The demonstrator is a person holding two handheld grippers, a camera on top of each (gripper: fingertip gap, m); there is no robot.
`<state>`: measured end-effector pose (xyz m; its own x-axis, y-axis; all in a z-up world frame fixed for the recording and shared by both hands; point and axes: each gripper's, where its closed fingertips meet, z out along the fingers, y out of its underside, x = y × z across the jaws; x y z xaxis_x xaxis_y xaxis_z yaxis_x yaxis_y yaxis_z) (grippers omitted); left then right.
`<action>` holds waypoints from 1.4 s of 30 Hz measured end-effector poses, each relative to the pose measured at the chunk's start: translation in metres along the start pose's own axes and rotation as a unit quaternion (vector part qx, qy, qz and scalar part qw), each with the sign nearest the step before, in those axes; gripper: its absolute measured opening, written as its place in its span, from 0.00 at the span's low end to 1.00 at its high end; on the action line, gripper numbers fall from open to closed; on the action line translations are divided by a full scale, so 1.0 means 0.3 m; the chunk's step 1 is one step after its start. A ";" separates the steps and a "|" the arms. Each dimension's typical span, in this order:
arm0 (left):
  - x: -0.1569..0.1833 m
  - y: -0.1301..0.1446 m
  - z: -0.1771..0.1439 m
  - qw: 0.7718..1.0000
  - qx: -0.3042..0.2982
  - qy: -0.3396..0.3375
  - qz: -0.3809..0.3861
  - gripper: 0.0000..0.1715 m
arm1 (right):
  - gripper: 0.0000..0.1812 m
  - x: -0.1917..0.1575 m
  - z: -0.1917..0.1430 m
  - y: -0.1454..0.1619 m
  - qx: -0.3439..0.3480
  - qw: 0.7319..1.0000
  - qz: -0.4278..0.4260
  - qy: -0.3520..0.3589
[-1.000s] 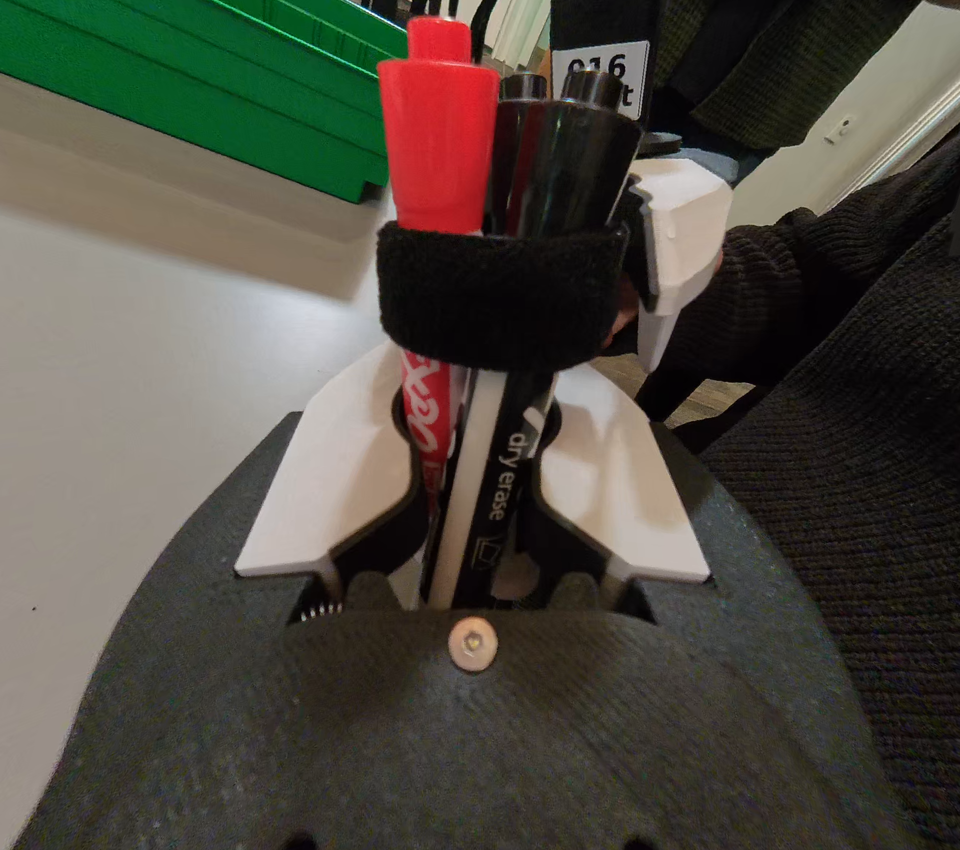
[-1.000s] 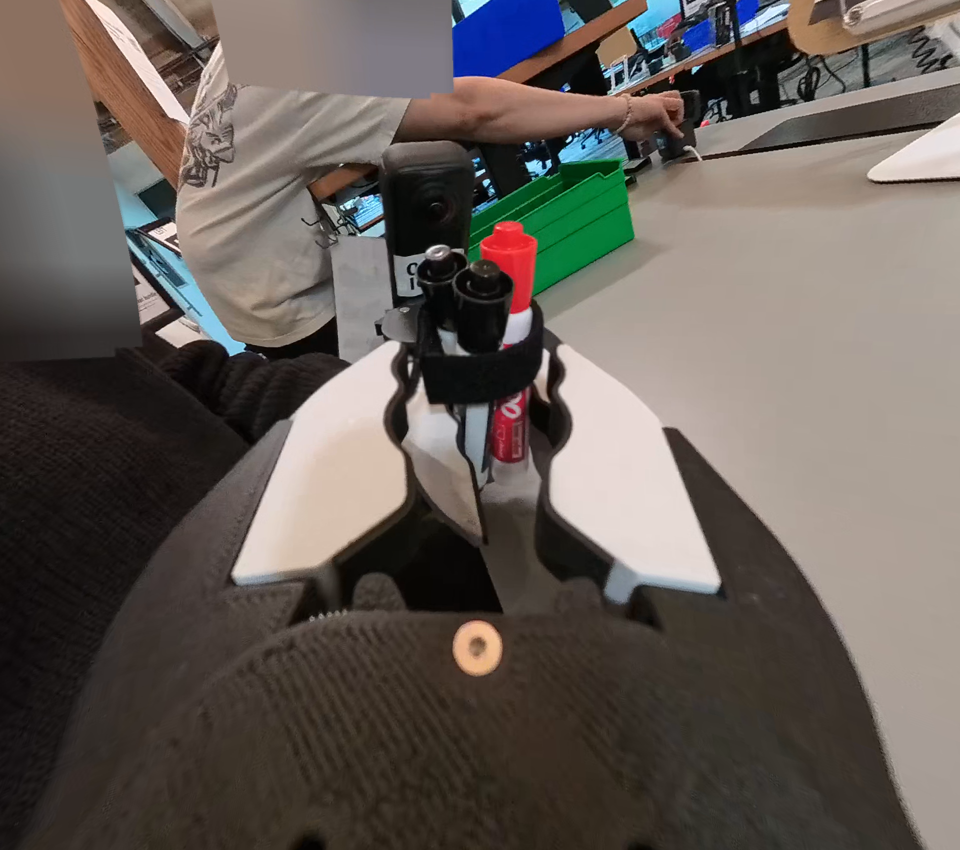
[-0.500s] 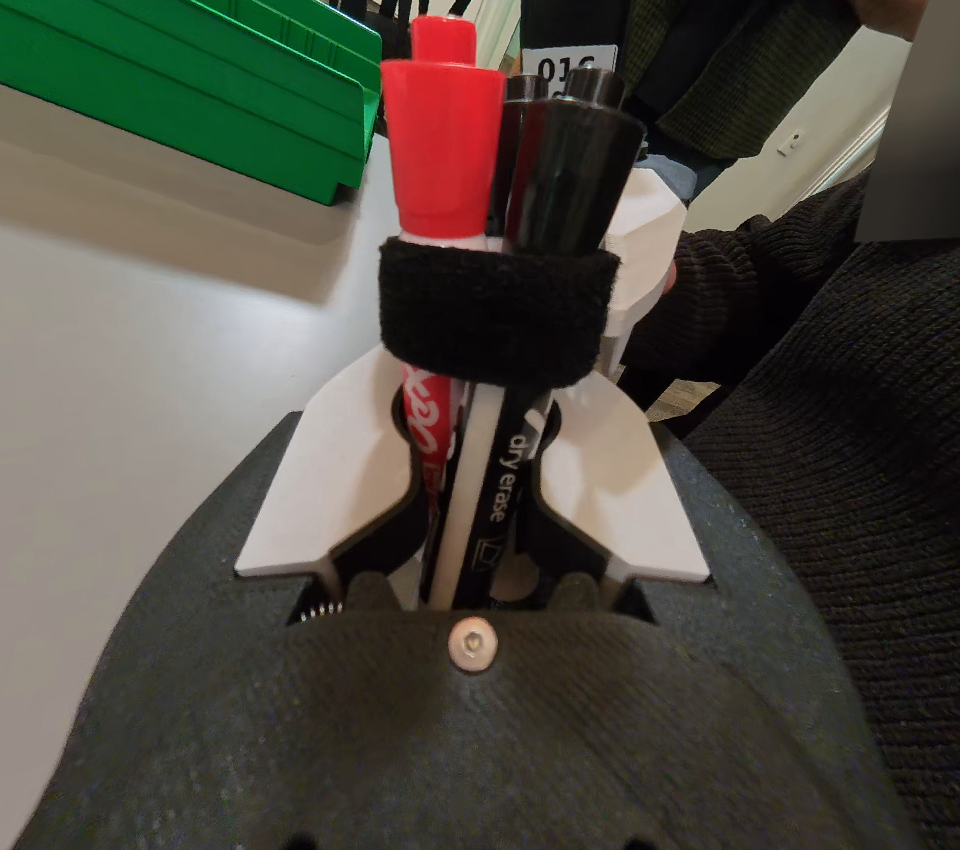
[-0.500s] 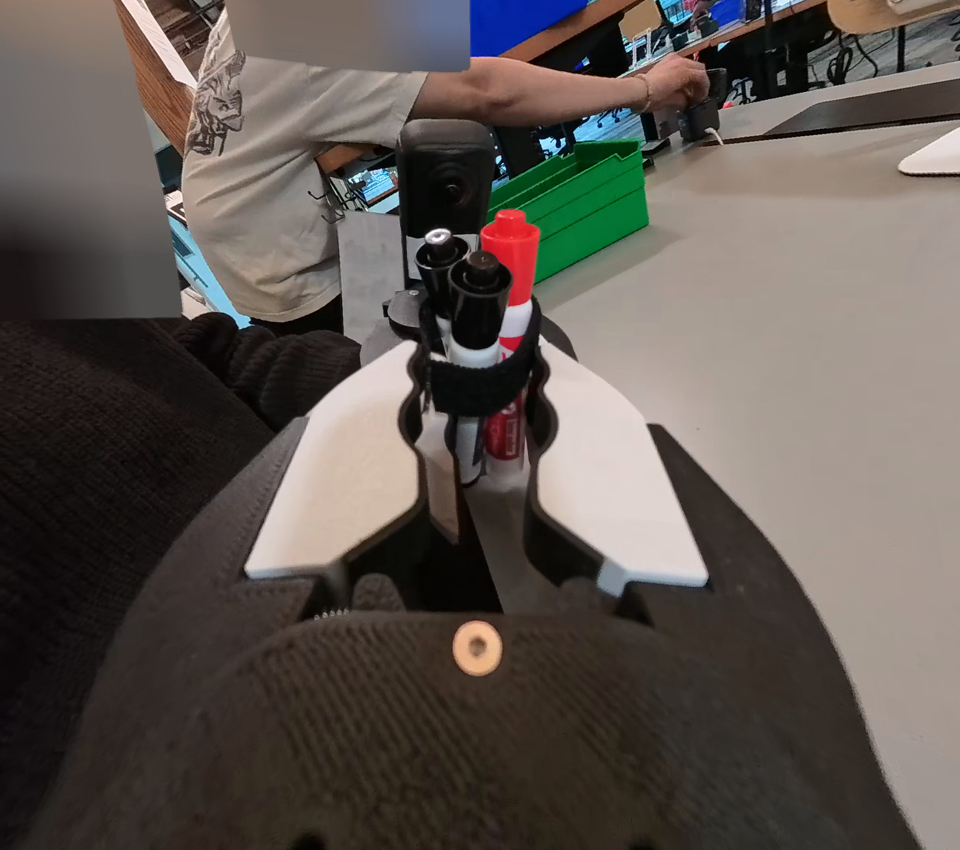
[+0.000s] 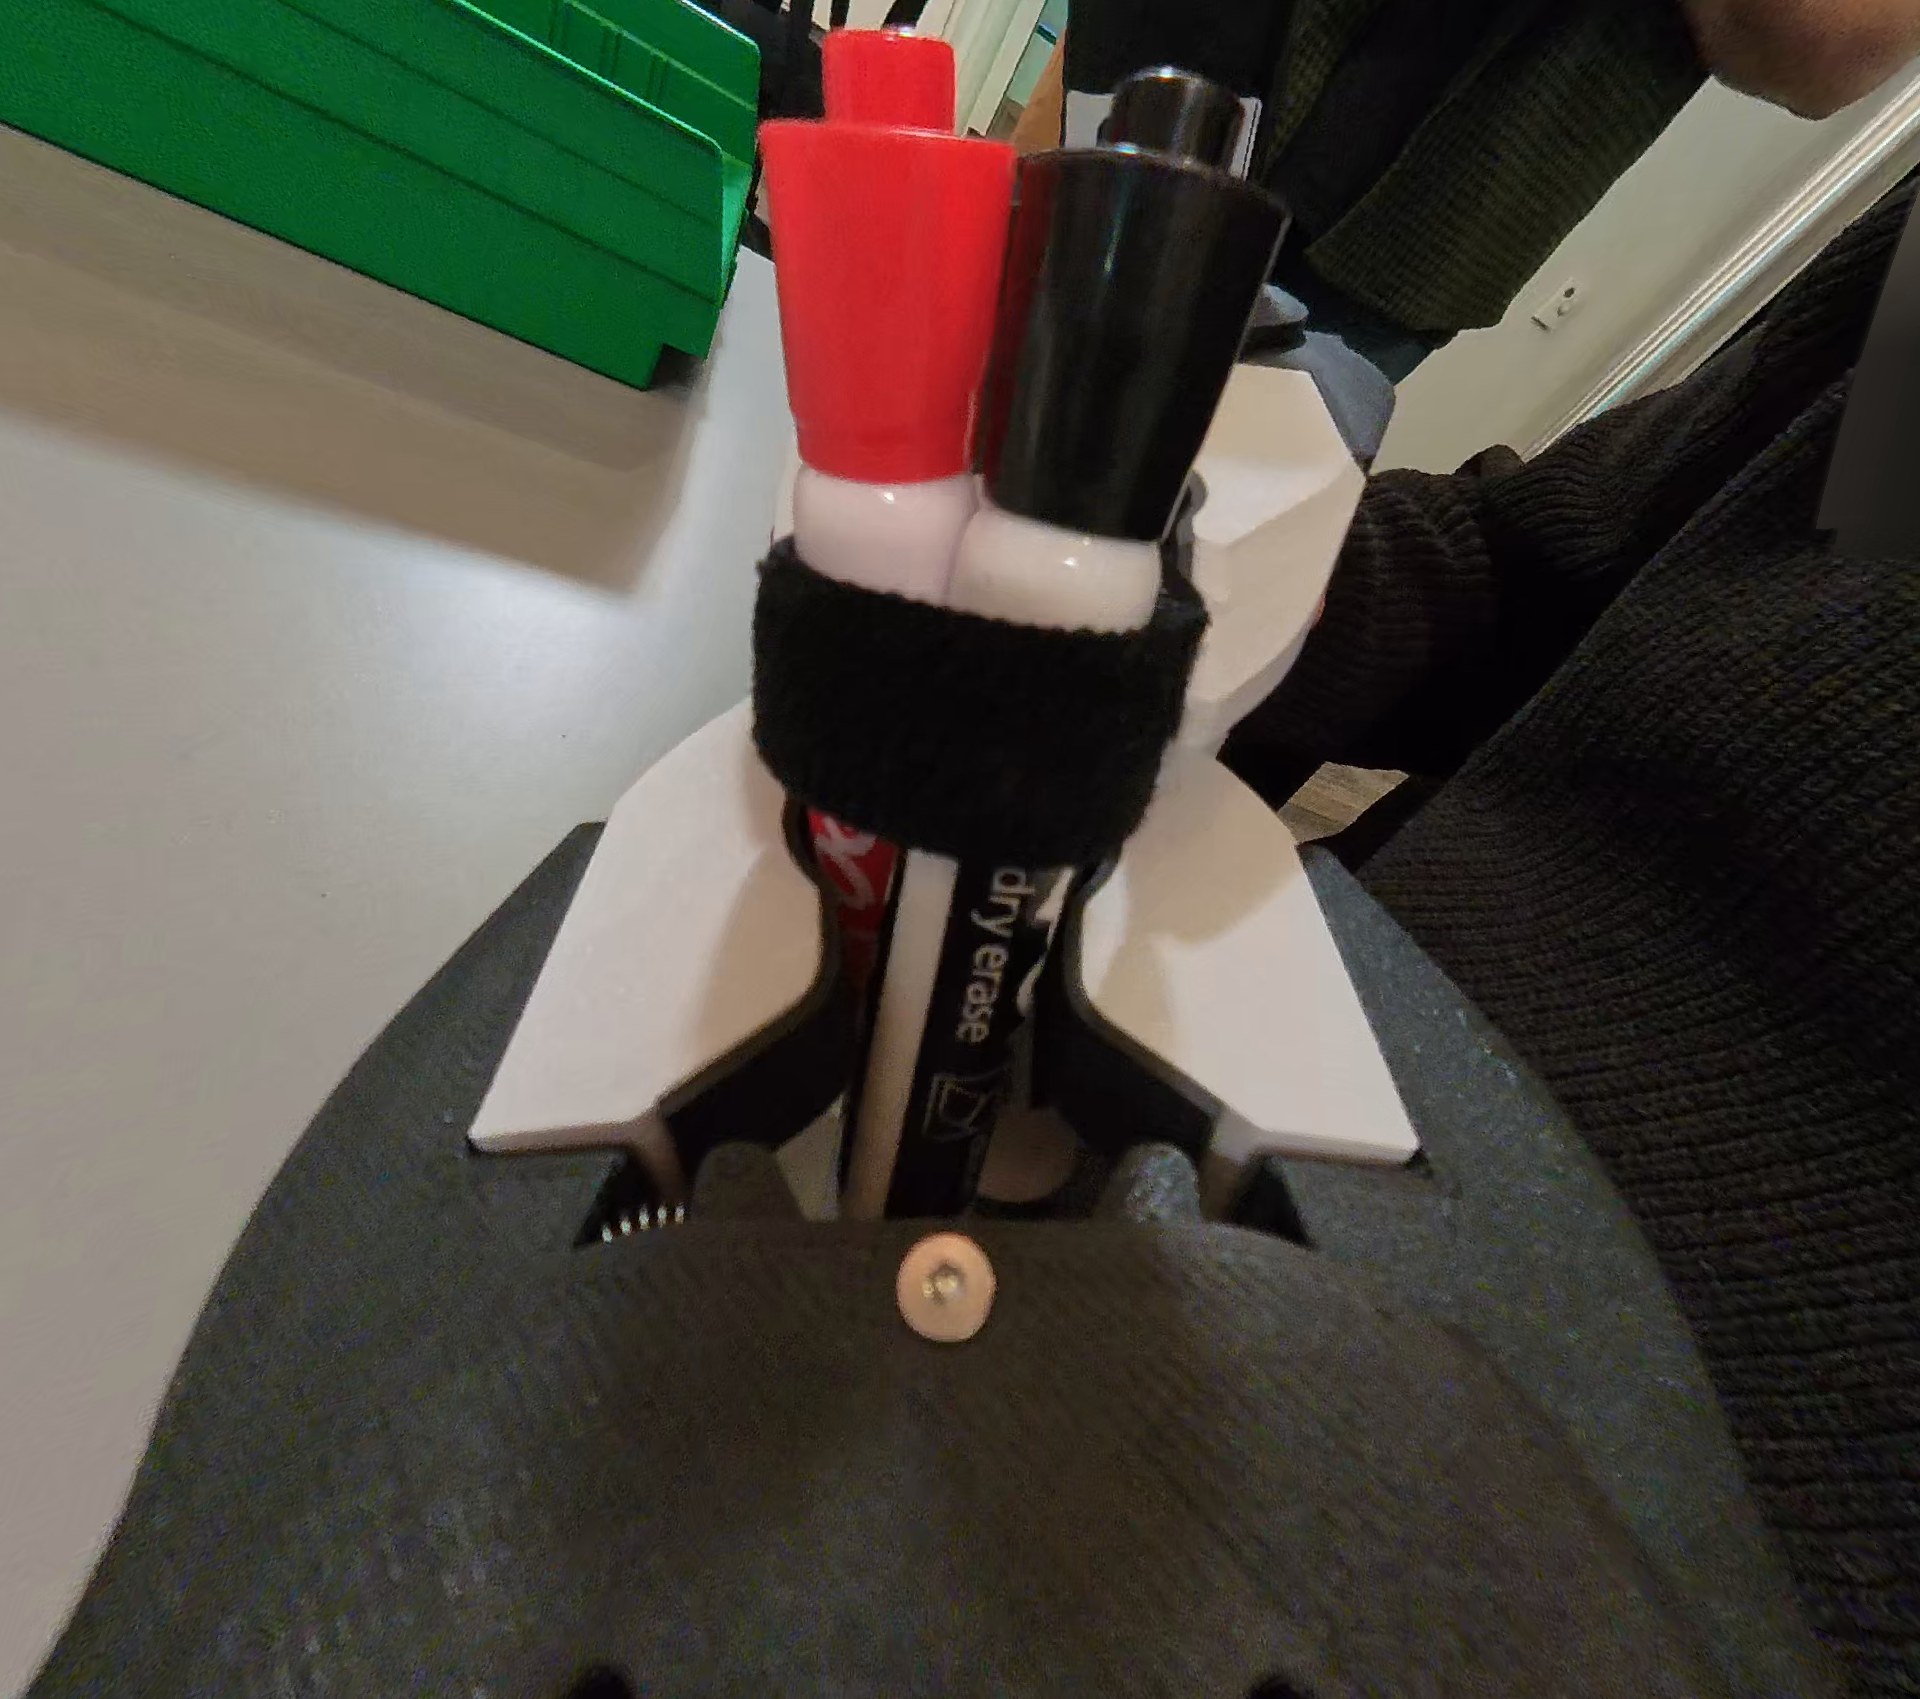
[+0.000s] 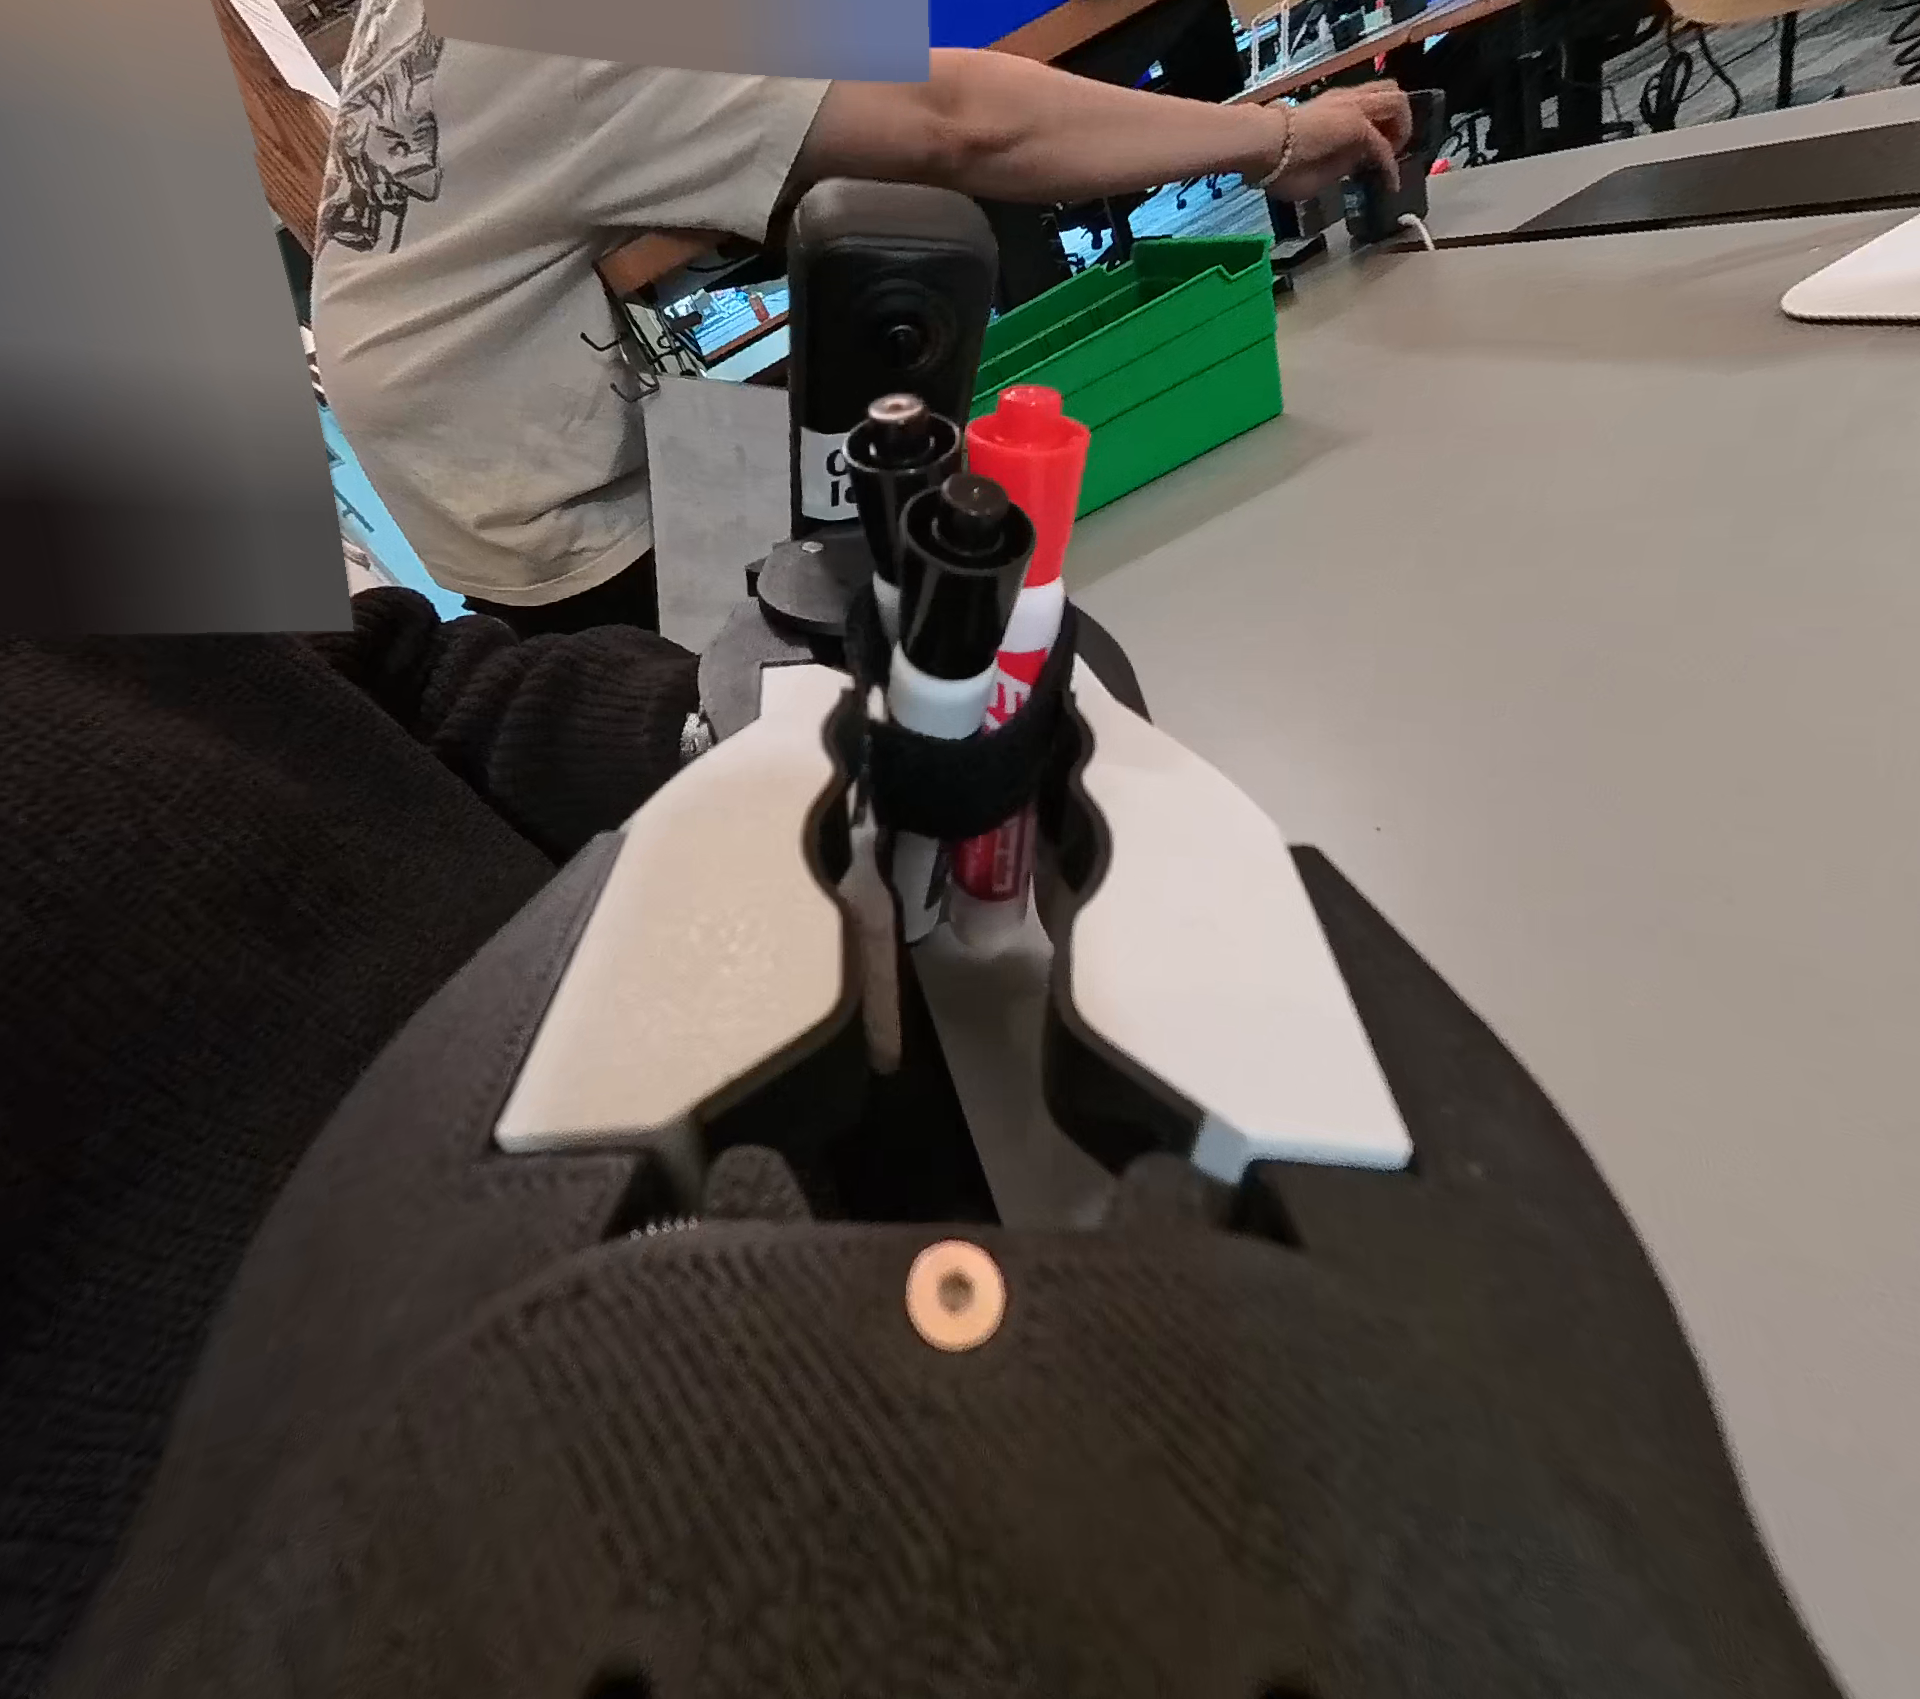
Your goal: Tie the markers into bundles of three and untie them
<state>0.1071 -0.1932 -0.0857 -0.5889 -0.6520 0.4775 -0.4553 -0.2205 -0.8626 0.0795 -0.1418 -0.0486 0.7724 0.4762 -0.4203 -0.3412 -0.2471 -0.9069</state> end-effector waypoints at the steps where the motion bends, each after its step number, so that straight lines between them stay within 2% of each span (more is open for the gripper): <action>1: -0.001 0.000 0.000 1.000 0.000 0.000 -0.002 0.25 | 0.21 -0.002 0.002 0.003 -0.001 1.000 -0.001 0.000; 4: -0.004 0.001 -0.002 1.000 -0.002 -0.003 -0.004 0.25 | 0.25 -0.010 0.009 0.007 0.001 1.000 -0.007 -0.002; 9: -0.015 0.001 -0.006 1.000 -0.009 -0.019 0.009 0.25 | 0.25 0.006 -0.006 -0.006 0.016 1.000 0.001 -0.003; 12: -0.053 0.005 -0.027 0.997 -0.037 -0.066 0.034 0.24 | 0.25 0.041 -0.028 -0.032 0.040 0.999 0.013 0.012; 15: -0.119 0.012 -0.076 0.985 -0.104 -0.127 0.047 0.25 | 0.24 0.096 -0.045 -0.038 0.050 0.997 0.037 0.042; 18: -0.216 0.059 -0.137 0.959 -0.221 -0.173 0.041 0.24 | 0.22 0.139 -0.051 -0.036 0.053 0.995 0.057 0.061; 24: -0.281 0.160 -0.237 0.887 -0.421 -0.179 0.060 0.26 | 0.22 0.173 -0.034 0.023 0.011 0.992 0.101 0.077; 26: -0.281 0.178 -0.249 0.871 -0.456 -0.172 0.060 0.26 | 0.22 0.172 -0.026 0.040 0.006 0.990 0.120 0.076; 28: -0.269 0.180 -0.241 0.870 -0.466 -0.158 0.043 0.26 | 0.23 0.191 -0.021 0.081 -0.018 0.986 0.138 0.094; 31: -0.247 0.151 -0.198 0.890 -0.434 -0.139 0.004 0.26 | 0.25 0.204 -0.017 0.121 -0.038 0.979 0.175 0.099; 36: -0.230 0.106 -0.148 0.913 -0.384 -0.137 -0.015 0.26 | 0.25 0.190 -0.022 0.077 0.007 0.975 0.210 0.069; 42: -0.189 0.084 -0.120 0.925 -0.358 -0.126 -0.020 0.26 | 0.20 0.171 -0.021 0.052 0.021 0.980 0.192 0.051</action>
<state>0.1049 -0.1356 -0.1285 -0.4297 -0.8216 0.3746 -0.8514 0.2303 -0.4713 0.1170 -0.1266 -0.0841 0.6324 0.2673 -0.7271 -0.6370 -0.3548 -0.6844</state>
